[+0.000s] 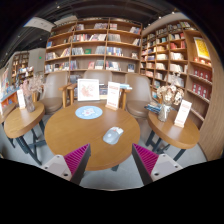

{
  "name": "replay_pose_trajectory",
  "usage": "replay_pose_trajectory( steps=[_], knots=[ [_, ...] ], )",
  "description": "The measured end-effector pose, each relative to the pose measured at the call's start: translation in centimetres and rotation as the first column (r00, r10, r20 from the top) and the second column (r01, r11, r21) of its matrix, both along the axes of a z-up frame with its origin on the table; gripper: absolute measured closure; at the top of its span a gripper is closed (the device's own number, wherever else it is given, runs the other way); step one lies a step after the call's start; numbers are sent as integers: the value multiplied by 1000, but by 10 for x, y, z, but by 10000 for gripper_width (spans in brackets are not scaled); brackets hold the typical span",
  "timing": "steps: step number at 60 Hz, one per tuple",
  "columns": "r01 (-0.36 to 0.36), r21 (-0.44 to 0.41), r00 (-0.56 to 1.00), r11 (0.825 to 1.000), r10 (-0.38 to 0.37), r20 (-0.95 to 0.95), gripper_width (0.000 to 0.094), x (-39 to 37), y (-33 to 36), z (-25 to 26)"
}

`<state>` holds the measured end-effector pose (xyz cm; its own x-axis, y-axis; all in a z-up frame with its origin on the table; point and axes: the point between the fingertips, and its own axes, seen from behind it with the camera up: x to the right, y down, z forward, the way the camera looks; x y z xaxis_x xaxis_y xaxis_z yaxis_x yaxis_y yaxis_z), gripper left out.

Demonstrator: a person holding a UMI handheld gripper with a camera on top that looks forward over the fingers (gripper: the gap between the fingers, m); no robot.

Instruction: Arrange mouse

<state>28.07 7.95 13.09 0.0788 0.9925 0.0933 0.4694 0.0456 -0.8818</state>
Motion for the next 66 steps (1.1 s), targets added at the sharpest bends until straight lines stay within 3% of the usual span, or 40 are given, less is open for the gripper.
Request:
replay_pose_trajectory(
  steps=[50,66],
  knots=[
    [-22,-50,988,999,29,151,84,-117,22,-133],
    [-7,-77,983,997,21,181,86,-155,25,-149]
  ],
)
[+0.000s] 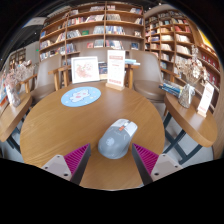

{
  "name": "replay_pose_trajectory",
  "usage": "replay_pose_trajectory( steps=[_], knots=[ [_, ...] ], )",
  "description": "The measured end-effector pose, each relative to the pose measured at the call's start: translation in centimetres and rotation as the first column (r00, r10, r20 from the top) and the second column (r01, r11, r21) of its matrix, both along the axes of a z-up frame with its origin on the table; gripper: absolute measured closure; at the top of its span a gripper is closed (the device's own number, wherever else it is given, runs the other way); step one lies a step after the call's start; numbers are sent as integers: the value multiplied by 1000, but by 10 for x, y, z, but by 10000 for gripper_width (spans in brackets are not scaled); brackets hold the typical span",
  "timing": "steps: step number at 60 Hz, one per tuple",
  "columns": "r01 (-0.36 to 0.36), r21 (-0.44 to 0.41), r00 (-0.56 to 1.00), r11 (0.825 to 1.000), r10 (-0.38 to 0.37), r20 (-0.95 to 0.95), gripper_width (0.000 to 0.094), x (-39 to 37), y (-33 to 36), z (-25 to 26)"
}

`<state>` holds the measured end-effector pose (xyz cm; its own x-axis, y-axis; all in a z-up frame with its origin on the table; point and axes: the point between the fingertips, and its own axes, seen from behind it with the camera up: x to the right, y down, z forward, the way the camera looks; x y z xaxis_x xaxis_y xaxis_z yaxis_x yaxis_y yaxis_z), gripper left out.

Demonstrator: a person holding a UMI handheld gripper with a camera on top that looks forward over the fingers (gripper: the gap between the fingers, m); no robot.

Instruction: Arrange mouse

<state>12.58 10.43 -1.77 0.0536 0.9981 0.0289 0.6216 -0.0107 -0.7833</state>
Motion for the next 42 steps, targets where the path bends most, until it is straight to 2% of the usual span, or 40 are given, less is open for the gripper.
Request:
replay_pose_trajectory(
  steps=[33,42],
  knots=[
    [-10,-27,998,1000,11,64,79,-75,-2,-1],
    [-15,-26,998,1000,17,62,128,-87,-2,-1]
  ],
)
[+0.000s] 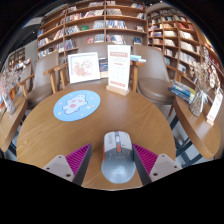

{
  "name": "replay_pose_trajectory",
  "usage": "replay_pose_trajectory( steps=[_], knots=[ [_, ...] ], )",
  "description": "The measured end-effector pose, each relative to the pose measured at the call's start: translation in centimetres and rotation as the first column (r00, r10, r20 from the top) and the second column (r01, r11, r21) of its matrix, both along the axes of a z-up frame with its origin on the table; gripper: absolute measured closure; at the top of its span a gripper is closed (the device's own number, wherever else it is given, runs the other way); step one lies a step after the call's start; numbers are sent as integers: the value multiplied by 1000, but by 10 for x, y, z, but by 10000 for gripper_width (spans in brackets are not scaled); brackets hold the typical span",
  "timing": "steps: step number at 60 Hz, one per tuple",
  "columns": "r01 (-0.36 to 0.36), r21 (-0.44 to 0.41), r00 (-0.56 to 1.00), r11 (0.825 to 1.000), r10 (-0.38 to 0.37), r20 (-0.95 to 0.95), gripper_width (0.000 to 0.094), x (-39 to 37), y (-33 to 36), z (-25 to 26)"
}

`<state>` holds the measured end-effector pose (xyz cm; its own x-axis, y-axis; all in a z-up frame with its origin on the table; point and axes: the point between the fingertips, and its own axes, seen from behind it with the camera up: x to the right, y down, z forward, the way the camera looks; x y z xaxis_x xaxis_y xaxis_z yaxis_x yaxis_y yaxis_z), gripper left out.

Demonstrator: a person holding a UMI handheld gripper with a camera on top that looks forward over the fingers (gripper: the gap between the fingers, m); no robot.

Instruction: Arrange mouse

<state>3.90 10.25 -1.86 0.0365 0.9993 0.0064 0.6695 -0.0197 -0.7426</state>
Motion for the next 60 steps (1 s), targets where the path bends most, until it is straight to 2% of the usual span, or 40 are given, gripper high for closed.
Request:
replay_pose_trajectory(
  steps=[7,9,10,19,27,39,51,54,60],
  knots=[
    [-9,2,1000,1000,9,-8,275,-5,1,0],
    [-8,8,1000,1000,8,-12,357,-7,3,0],
    [-12,8,1000,1000,12,-14,444,-8,2,0],
    [-21,-16,1000,1000,21,-6,481,-10,-4,7],
    [-27,-37,997,999,24,-70,488,-34,-15,54],
    [-99,-15,986,995,96,-133,487,-110,-69,101],
    [-138,-40,988,990,135,-75,491,-178,-128,65],
    [-159,-13,987,987,158,-28,499,-185,-135,46],
    [-156,14,988,988,156,-13,500,-195,-141,27]
  ],
)
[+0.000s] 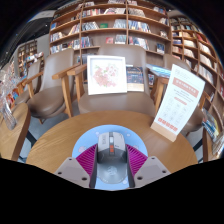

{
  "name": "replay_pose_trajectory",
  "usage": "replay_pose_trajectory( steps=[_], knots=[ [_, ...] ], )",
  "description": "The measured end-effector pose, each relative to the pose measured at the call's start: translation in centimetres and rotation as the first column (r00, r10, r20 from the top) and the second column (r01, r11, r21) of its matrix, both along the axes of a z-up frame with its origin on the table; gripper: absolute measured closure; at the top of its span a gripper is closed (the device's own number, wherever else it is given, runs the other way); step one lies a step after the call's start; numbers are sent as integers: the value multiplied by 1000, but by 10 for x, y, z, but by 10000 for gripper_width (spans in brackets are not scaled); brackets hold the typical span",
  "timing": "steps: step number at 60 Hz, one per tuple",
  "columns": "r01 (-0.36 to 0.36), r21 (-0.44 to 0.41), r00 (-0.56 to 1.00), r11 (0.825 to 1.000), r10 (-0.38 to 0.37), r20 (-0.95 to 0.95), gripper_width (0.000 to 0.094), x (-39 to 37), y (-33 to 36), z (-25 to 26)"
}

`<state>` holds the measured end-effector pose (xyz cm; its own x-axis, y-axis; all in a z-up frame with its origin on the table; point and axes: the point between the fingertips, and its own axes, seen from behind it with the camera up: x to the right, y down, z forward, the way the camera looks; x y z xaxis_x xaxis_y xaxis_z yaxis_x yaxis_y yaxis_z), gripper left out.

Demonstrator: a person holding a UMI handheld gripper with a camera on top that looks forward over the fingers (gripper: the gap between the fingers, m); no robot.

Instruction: Arrange mouse

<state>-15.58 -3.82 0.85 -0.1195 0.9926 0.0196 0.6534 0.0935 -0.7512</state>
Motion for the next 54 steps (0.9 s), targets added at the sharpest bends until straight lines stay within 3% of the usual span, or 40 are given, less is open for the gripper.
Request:
replay_pose_trajectory(
  steps=[10,16,23,26,32,42,54],
  knots=[
    [25,-38,999,999,-24,24,500,-7,-7,-21],
    [25,-2,1000,1000,-25,11,492,-9,-6,-22],
    [32,-4,999,999,-32,9,430,-10,-6,-22],
    [34,-1,999,999,-34,10,362,-10,-6,-22],
    [63,18,998,998,-63,6,72,-6,0,-18],
    [68,-6,998,998,-69,-12,88,26,0,10],
    [99,-1,992,995,-98,-85,88,121,19,70]
  ],
)
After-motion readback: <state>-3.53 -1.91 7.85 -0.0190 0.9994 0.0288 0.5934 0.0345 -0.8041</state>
